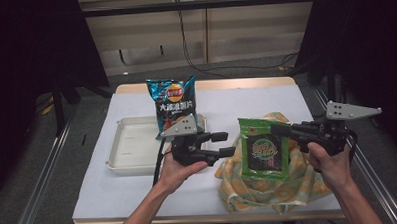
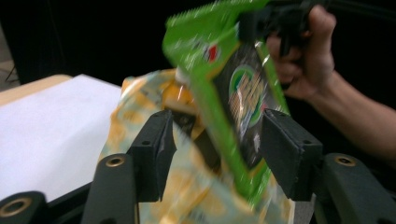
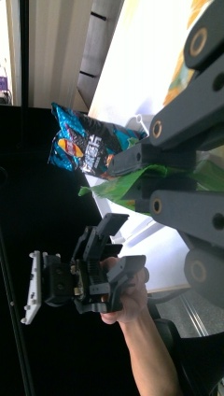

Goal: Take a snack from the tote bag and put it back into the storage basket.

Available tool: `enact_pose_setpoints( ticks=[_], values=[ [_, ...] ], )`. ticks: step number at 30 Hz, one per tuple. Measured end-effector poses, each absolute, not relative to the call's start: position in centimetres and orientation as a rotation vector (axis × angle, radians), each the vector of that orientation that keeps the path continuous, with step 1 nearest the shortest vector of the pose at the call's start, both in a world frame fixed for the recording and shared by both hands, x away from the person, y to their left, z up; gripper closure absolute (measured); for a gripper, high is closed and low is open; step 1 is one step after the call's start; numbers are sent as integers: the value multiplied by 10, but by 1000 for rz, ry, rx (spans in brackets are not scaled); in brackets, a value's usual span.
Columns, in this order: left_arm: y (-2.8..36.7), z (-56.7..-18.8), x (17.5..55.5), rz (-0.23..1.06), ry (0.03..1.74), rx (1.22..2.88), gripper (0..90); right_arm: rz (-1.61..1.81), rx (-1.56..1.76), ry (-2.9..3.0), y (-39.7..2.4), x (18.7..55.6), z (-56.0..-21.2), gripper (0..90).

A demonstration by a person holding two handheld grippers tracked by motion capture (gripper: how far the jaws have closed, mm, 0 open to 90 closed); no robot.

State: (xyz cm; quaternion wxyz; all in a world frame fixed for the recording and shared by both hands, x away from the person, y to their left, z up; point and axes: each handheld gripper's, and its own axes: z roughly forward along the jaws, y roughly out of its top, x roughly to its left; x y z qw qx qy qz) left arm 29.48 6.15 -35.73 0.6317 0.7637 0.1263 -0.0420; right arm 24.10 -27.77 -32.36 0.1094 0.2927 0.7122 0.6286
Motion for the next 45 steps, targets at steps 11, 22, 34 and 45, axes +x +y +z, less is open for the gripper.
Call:
enact_pose_setpoints(
  ticks=[11,22,34,45],
  values=[
    [54,-360,302,-108,321,1747,444,1880,797,2094,-263,238,-315,880],
    [45,-349,302,-112,283,1715,471,1893,763,2063,-266,235,-304,881],
    [34,-351,305,-158,233,1713,585,1927,745,2089,-260,235,-309,881],
    [44,-354,307,-162,200,1733,733,1925,729,2132,-250,237,-318,871]
  ],
)
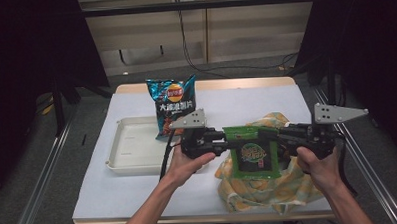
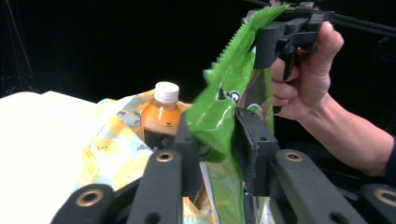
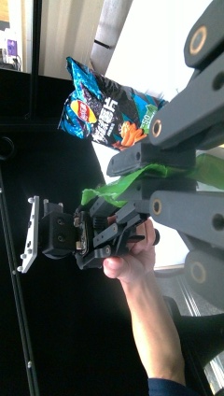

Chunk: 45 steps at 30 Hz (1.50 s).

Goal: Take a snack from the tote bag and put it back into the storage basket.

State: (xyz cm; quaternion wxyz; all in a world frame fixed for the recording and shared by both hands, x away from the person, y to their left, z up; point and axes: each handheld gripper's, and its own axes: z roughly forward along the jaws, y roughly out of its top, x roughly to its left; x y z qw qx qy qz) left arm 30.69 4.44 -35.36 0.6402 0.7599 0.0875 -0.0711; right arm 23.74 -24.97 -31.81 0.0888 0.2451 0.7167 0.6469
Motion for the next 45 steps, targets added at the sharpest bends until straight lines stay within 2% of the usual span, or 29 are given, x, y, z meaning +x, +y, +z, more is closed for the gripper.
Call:
enact_pose_setpoints(
  ticks=[3,6,8,12,22,32,33,38,41,45],
  values=[
    [47,-350,306,-149,205,1740,755,1925,737,2139,-251,239,-321,808],
    [50,-346,305,-137,209,1735,755,1923,745,2129,-254,238,-321,696],
    [55,-344,307,-128,214,1729,755,1919,768,2113,-259,236,-321,579],
    [64,-339,307,-111,230,1715,755,1858,806,2104,-268,226,-324,453],
    [93,-335,308,-55,289,1735,755,1667,922,2110,-285,206,-353,270],
    [134,-336,312,20,364,1754,754,1592,1012,2072,-296,182,-377,130],
    [139,-336,313,32,375,1758,754,1583,1044,2070,-298,180,-381,90],
    [157,-337,316,61,409,1756,754,1586,1069,2081,-304,177,-391,74],
    [168,-337,318,77,422,1753,753,1631,1057,2078,-305,178,-395,8],
    [180,-339,322,100,446,1766,753,1641,1070,2087,-305,178,-403,16]
  ],
)
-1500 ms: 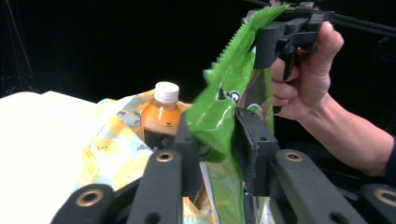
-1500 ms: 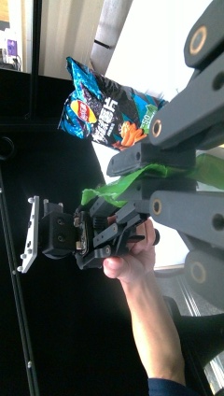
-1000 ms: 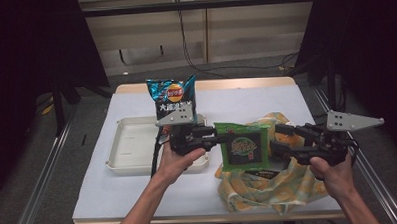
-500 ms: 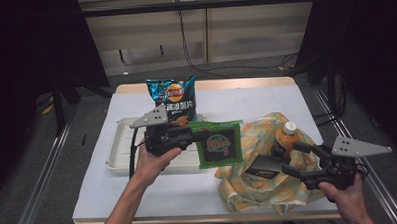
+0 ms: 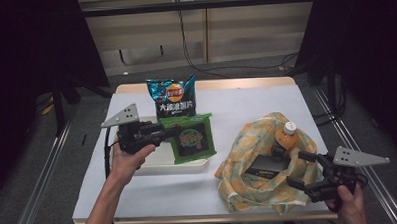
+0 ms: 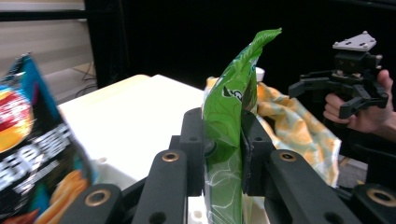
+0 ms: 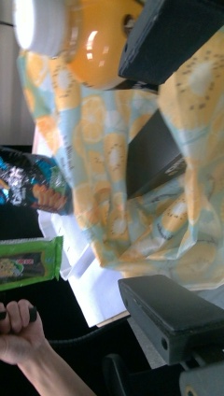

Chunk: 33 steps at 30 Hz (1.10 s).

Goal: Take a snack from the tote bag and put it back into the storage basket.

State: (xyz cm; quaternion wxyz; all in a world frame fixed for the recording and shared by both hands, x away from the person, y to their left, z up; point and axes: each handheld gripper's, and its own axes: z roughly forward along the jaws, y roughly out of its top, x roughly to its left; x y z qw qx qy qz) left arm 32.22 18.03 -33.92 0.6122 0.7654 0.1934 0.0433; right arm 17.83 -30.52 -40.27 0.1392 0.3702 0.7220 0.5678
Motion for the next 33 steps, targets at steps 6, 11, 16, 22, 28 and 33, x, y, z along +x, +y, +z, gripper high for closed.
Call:
enact_pose_setpoints(
  ticks=[6,11,16,22,28,33],
  values=[
    [202,-344,328,132,494,1760,752,1636,1124,2053,-309,175,-411,26],
    [223,-351,333,149,535,1757,752,1603,1091,2025,-311,169,-413,30],
    [243,-349,338,197,560,1777,752,1597,1077,2036,-309,169,-414,30],
    [265,-350,344,228,602,1776,751,1586,1067,2030,-308,168,-413,28],
    [284,-355,356,241,639,1790,751,1585,1063,2040,-308,170,-414,25],
    [296,-361,367,260,673,1815,751,1588,1054,2047,-308,170,-414,24]
  ],
)
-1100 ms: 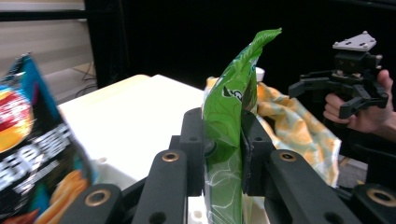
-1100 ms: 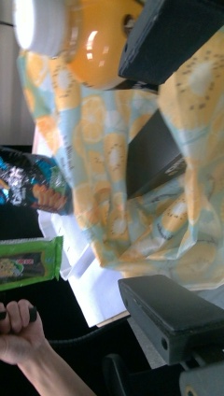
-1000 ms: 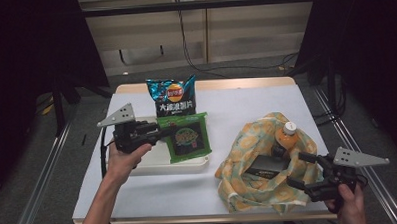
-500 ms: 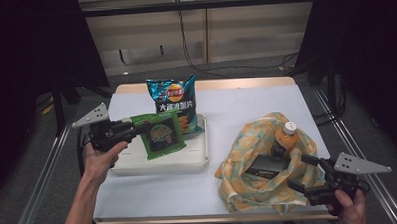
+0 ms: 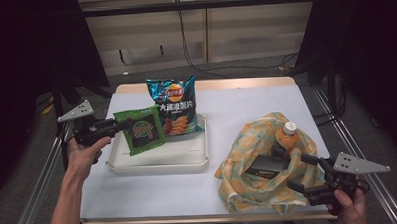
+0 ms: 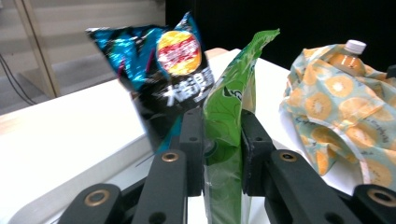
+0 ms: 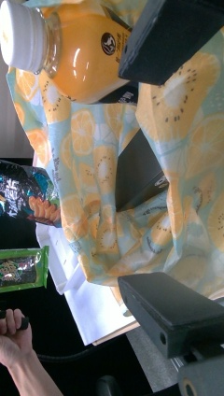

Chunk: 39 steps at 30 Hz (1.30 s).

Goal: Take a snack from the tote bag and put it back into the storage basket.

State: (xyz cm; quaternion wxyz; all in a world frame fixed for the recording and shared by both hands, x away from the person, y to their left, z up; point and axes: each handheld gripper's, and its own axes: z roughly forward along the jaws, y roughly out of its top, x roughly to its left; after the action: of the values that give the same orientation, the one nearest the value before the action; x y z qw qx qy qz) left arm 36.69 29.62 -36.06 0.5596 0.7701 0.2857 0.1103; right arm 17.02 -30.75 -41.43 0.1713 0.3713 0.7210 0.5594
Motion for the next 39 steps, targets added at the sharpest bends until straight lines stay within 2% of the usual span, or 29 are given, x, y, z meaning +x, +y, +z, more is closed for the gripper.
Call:
enact_pose_setpoints(
  ticks=[15,20,39],
  values=[
    [317,-376,405,251,754,1871,749,1602,1056,2059,-305,172,-415,31],
    [321,-382,415,252,770,1841,749,1600,1058,2066,-306,172,-416,32],
    [321,-412,445,232,848,1855,735,1609,1055,2070,-308,171,-415,27]
  ],
)
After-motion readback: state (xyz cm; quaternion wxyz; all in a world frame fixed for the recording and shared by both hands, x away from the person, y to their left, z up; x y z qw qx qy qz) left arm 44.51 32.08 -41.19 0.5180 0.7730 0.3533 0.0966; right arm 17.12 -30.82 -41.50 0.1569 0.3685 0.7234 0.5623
